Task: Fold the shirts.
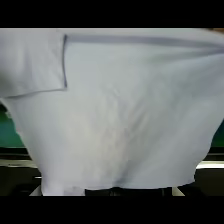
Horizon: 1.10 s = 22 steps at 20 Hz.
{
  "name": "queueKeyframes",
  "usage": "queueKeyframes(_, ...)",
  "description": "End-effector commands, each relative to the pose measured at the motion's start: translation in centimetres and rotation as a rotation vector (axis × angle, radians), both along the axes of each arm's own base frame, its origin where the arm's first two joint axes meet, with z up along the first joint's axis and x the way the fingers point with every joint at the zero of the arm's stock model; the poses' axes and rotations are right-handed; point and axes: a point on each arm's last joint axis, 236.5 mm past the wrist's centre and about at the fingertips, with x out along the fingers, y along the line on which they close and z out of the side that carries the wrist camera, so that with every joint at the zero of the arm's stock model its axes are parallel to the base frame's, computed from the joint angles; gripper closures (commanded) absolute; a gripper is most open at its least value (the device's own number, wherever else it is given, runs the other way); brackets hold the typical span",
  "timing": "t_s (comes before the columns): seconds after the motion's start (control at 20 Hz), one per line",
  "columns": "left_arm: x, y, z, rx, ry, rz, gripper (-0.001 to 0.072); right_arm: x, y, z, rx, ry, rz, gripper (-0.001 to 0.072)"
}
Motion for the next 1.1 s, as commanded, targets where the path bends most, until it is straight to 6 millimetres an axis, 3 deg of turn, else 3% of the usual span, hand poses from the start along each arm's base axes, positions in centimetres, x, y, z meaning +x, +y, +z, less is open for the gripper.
queueKeyframes(0.0,6.3,0.0,-16.6,0.017,0.415,-0.017,0.0682,4.8,0.6,-15.5,0.036,0.479,0.084,0.067)
queueKeyframes(0.15,9.9,0.2,-29.9,-0.014,0.634,-0.001,0.0682,10.9,1.6,-25.1,0.083,0.571,0.077,0.067)
queueKeyframes(0.25,12.0,-0.3,-35.7,-0.045,0.729,-0.013,0.0682,15.3,1.5,-29.0,0.137,0.519,0.04,0.0669)
queueKeyframes(0.3,13.3,-0.6,-37.3,-0.068,0.734,-0.014,0.0682,17.2,1.3,-30.2,0.16,0.481,0.008,0.0669)
queueKeyframes(0.35,15.1,-0.7,-38.3,-0.104,0.716,-0.003,0.0682,19.0,1.0,-31.0,0.178,0.43,-0.019,0.0669)
queueKeyframes(0.45,18.8,-0.4,-38.1,-0.156,0.631,0.036,0.0682,22.4,0.4,-30.8,0.206,0.3,-0.06,0.0668)
queueKeyframes(0.55,21.9,0.0,-36.6,-0.157,0.541,0.06,0.0682,25.2,-0.4,-28.9,0.238,0.144,-0.11,0.0668)
queueKeyframes(0.65,23.7,0.1,-35.4,-0.158,0.497,0.063,0.0681,26.7,-0.8,-27.2,0.256,0.047,-0.129,0.0669)
queueKeyframes(0.75,24.2,-0.2,-35.4,-0.157,0.494,0.057,0.0682,26.1,-0.7,-28.3,0.259,0.092,-0.132,0.0668)
queueKeyframes(0.85,23.3,-1.2,-36.4,-0.151,0.551,0.026,0.0683,24.0,-0.5,-30.9,0.252,0.232,-0.136,0.0668)
queueKeyframes(1.05,18.6,-1.7,-37.7,-0.041,0.732,-0.053,0.0682,18.5,0.0,-32.7,0.162,0.483,-0.063,0.0668)
